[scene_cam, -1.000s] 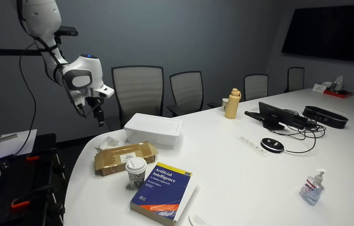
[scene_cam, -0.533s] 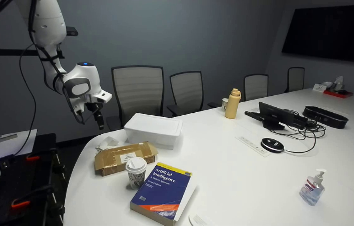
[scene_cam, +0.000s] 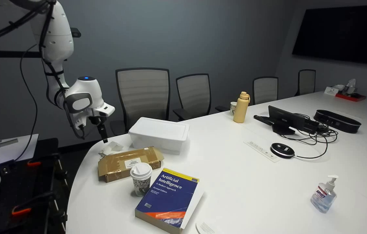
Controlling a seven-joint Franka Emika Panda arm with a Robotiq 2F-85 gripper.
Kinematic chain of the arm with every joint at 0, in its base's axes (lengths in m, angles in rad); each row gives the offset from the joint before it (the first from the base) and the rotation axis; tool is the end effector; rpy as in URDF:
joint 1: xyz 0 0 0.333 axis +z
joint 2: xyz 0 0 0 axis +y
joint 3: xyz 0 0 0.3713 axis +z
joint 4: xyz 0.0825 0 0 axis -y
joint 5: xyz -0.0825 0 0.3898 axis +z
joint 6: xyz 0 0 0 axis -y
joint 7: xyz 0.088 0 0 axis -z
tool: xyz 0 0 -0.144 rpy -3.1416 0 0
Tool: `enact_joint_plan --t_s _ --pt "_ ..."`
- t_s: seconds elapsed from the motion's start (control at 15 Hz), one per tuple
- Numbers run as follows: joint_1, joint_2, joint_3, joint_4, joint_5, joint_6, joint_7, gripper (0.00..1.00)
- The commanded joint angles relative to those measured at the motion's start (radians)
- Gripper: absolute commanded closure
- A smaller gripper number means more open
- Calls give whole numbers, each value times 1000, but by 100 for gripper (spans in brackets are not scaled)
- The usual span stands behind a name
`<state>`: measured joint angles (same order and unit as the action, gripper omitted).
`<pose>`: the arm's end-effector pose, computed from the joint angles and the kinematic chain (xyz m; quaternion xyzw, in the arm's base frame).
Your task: Move the tissue behind the small box
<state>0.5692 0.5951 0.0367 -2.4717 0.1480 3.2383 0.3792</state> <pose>0.4168 0.2730 0.0846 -0.9957 -0.0349 -0.0704 0.0482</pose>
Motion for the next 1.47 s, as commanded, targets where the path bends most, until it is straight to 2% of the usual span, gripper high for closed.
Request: enact_joint_plan --t_s 0.0,0.67,1.13,1.2,1.27,1.4 --pt "28 70 1 52 55 40 -7 0" --pt "99 190 -72 176 86 45 -21 0" --pt "119 243 -103 226 87 37 -21 1" --pt "118 249 -104 231 87 37 -22 25" --pt "118 251 -103 234 87 35 -23 26" --pt "118 257 -105 241 87 32 -23 40"
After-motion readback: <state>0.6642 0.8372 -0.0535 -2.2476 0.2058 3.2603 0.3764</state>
